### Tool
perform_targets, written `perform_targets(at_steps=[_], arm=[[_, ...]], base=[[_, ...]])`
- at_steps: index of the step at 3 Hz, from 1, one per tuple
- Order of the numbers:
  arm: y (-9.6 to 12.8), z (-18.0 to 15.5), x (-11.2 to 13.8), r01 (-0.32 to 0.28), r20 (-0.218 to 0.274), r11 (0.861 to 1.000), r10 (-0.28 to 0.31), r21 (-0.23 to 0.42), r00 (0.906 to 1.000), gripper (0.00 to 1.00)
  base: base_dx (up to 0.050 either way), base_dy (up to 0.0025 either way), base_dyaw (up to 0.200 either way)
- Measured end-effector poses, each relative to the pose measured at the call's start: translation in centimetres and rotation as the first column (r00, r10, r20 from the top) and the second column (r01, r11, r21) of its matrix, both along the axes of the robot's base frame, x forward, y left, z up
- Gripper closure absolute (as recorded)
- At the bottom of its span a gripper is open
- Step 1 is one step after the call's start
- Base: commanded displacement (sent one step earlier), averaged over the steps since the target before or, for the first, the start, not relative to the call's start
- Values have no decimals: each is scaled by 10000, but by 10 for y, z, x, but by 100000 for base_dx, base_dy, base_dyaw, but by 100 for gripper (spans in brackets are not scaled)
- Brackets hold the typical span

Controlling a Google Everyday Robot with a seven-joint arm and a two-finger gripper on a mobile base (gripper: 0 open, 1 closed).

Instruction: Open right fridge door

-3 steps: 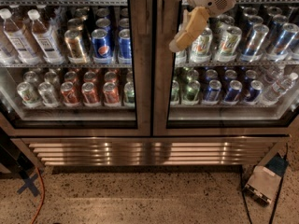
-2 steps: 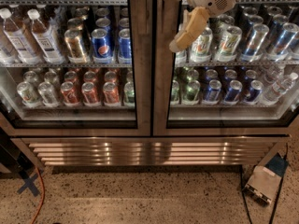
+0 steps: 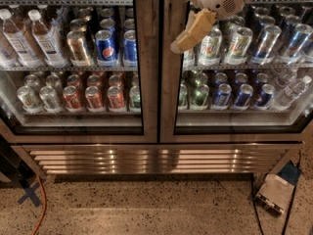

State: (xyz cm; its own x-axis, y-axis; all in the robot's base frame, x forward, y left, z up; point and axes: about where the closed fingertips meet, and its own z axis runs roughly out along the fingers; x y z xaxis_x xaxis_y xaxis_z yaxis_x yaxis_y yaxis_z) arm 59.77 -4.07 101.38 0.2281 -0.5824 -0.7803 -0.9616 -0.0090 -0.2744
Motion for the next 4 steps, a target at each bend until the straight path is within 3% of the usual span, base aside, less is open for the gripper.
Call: perform_targets(at_steps=[3,4], arm=[[0,0,0,-1,0,10000,1,0,10000,85],[0,0,0,-2,-1,10000,2,1,10000,100]], base=[[0,0,0],[0,0,0]])
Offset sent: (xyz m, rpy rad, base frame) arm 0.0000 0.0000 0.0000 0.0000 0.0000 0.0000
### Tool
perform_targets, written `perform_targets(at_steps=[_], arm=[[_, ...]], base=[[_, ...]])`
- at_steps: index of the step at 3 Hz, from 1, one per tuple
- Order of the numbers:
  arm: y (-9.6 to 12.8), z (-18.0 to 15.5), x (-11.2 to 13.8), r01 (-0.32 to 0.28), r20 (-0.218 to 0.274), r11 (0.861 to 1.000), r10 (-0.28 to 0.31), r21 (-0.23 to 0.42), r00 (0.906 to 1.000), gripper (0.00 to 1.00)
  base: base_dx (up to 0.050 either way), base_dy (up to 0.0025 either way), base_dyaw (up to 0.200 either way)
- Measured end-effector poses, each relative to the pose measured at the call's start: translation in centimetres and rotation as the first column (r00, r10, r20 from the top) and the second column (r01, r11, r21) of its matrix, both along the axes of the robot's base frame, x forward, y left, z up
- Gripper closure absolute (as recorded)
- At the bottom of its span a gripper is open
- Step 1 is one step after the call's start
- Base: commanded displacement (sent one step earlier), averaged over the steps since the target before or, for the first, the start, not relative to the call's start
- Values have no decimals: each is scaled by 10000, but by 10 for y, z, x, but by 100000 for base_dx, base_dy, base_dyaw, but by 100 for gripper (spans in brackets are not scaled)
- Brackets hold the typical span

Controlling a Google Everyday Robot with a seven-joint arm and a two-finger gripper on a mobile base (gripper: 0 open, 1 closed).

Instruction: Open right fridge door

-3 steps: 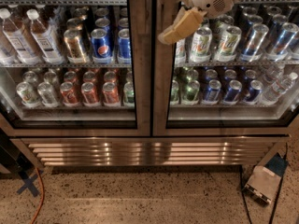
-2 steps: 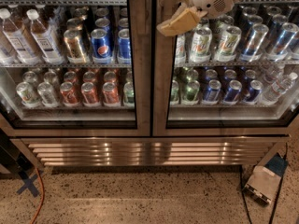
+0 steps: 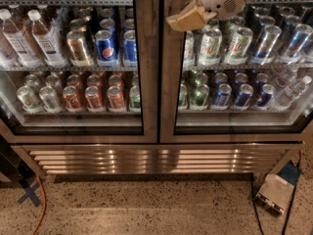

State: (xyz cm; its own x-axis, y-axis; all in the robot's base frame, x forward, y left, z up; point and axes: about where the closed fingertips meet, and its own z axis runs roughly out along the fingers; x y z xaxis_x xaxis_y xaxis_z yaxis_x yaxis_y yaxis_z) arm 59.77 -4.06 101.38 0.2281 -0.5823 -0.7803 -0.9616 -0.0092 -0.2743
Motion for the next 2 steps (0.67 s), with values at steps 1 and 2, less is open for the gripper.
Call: perform_targets(at_steps=[1,2], arm=[[0,0,0,0,0,10000,0,0,10000,100],[-5,1,6,0,1,10000,0,1,10000,100]], base=[[0,0,0],[0,0,0]])
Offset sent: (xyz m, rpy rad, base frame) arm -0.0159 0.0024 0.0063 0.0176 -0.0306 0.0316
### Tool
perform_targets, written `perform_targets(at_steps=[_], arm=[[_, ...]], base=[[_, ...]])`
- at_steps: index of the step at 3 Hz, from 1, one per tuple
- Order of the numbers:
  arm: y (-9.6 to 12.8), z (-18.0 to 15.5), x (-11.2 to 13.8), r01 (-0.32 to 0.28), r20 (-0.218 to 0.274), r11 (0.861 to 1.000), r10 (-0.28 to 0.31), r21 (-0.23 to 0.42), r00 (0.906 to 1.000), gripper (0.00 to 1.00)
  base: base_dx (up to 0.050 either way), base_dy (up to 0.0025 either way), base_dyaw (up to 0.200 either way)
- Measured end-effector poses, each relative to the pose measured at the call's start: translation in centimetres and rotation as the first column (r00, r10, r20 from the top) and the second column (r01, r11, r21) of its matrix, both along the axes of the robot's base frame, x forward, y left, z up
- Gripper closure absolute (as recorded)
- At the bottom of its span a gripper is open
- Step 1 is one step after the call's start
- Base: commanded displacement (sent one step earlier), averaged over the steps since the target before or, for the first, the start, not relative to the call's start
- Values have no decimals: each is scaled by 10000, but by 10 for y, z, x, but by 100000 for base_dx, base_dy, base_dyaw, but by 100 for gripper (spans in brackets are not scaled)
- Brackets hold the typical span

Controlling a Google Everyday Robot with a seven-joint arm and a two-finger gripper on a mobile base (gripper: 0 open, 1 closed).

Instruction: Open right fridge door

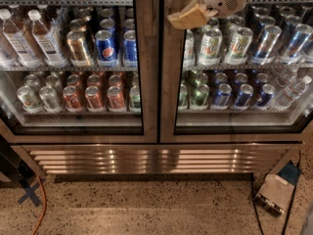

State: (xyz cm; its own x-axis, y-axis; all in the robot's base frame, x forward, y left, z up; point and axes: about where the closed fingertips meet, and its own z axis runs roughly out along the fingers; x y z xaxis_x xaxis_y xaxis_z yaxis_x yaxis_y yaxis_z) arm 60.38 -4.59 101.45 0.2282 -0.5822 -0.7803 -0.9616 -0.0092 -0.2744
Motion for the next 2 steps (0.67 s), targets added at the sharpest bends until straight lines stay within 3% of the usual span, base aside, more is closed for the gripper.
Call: perform_targets(at_steps=[2], arm=[[-8,4,9,0,1,10000,0,1,10000,100]], base=[[0,0,0]])
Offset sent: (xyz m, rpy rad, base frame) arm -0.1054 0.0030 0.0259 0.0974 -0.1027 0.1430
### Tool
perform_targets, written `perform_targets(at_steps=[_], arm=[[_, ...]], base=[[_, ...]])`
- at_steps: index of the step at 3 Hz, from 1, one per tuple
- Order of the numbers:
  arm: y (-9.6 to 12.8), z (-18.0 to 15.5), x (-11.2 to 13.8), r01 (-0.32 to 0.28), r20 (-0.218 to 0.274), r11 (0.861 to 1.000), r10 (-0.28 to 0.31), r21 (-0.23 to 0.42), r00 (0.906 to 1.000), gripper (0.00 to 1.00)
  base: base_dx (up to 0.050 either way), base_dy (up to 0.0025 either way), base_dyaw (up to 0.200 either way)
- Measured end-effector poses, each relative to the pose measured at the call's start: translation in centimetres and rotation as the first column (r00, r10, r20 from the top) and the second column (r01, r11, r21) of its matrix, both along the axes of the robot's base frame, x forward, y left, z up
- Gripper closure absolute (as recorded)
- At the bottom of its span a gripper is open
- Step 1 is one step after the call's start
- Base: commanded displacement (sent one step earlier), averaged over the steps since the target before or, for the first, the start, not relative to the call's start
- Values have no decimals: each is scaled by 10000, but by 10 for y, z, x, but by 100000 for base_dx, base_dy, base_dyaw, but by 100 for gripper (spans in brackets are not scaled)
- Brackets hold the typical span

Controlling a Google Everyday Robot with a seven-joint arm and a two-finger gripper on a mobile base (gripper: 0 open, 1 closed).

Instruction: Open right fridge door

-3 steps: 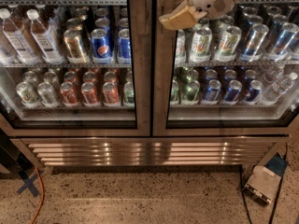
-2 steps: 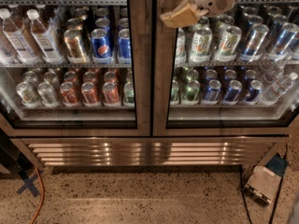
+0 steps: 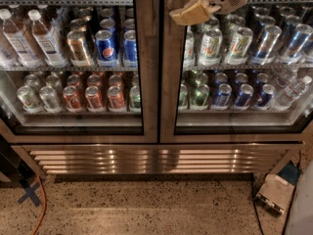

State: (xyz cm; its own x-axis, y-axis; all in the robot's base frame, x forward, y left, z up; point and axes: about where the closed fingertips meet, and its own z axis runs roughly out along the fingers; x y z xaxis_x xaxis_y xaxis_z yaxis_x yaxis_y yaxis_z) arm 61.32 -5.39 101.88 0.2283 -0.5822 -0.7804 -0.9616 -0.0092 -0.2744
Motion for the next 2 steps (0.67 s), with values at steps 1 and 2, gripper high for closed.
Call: perform_targets(at_steps=[1,2], arm=[[-2,2,4,0,0,10000,0,0,10000,100],[-3,3,6,0,1,10000,0,0,10000,100]], base=[[0,0,0],[0,0,0]])
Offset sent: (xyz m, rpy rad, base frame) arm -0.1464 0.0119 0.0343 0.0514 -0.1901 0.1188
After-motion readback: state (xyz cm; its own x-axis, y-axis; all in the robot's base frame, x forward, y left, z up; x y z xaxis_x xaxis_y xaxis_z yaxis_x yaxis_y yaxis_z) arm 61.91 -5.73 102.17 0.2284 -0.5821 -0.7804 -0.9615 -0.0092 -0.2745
